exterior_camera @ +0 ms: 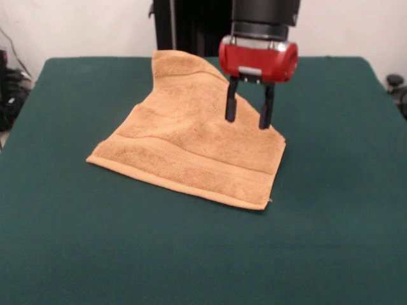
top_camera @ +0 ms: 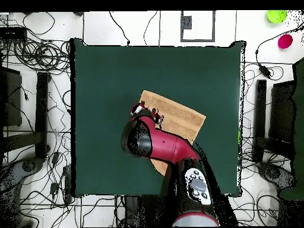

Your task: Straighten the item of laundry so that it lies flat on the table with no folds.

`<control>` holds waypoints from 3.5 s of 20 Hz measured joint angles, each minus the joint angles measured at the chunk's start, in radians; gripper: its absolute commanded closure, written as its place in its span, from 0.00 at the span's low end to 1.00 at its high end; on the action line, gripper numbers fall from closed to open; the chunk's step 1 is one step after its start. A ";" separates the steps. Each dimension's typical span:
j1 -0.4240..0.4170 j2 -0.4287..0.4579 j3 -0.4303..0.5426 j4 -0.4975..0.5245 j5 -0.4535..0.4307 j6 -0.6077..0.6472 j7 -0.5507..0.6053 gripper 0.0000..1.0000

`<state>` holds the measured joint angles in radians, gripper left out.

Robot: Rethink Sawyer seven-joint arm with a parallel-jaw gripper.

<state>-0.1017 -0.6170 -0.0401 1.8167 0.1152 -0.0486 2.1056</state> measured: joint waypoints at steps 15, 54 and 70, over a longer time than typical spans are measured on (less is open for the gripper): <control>-0.024 0.050 -0.011 -0.263 -0.001 0.125 0.000 0.00; 0.028 0.277 0.057 -0.460 0.042 0.131 0.000 0.00; 0.029 0.177 0.022 -0.375 0.038 0.294 0.000 0.00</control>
<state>-0.0723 -0.4402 -0.0184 1.4413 0.1534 0.2458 2.1056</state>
